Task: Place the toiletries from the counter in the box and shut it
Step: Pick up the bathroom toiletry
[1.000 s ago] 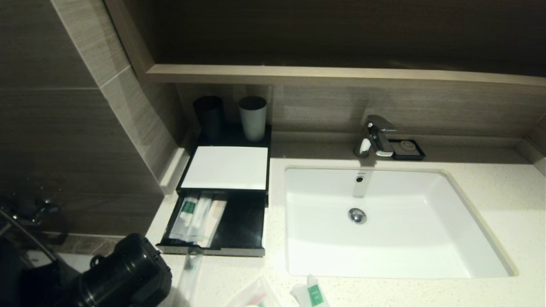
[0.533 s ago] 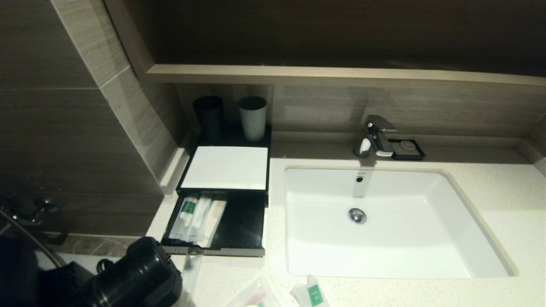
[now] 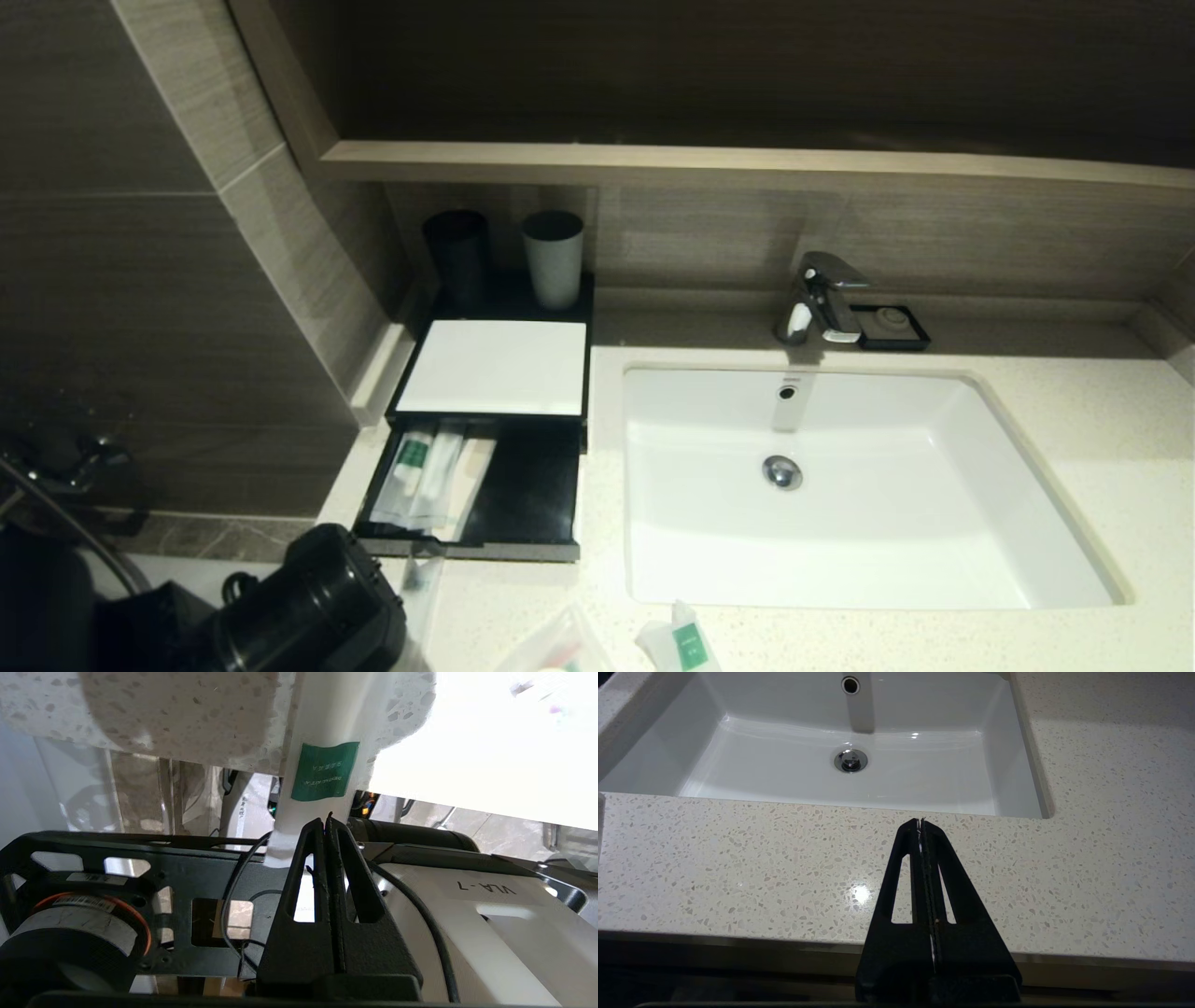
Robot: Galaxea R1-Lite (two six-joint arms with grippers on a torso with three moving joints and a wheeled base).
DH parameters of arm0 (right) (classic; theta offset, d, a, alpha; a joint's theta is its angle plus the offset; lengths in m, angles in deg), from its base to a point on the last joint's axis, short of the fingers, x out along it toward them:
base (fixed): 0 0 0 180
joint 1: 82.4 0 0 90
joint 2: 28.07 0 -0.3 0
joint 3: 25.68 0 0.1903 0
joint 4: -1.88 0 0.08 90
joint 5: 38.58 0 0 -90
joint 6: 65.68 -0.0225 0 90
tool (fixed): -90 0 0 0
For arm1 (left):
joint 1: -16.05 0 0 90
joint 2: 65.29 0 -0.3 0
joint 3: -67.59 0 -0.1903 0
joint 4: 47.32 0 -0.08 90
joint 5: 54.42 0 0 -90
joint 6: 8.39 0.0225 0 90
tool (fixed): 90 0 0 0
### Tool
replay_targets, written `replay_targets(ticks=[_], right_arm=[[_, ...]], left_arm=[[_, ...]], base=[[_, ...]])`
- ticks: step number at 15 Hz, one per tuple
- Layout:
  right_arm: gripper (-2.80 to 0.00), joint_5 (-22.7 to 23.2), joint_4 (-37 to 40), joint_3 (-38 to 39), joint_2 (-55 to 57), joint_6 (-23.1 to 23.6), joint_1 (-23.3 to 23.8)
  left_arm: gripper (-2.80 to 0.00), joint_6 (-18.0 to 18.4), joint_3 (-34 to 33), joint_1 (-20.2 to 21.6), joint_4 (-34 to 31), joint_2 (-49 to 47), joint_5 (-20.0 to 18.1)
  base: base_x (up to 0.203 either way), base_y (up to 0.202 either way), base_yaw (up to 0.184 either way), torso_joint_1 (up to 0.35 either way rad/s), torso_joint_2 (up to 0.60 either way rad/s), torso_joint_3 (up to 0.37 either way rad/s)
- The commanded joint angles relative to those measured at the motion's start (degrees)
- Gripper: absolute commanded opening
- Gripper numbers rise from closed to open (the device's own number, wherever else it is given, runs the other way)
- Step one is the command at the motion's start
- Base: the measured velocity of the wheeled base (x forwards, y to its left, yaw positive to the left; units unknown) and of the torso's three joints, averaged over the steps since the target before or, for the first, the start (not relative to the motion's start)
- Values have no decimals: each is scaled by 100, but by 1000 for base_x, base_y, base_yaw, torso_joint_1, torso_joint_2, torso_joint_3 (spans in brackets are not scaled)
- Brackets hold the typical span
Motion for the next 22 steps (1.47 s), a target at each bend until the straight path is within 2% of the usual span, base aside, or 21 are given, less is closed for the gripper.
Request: replay_targets(ticks=[1,9,16,22], right_arm=[[-280,0,0,1,-4,6,0],[-280,1,0,1,-3,6,0],[-280,1,0,1,-4,6,0],[-280,0,0,1,-4,6,0]], left_arm=[[0,-23,-70,0,40,7,6],[0,75,-356,0,467,-2,33],[0,590,-638,8,922,7,33],[0,851,-961,8,1275,77,39]], base=[[0,0,0,0,0,0],[0,0,0,0,0,0],[0,0,0,0,0,0],[0,0,0,0,0,0]])
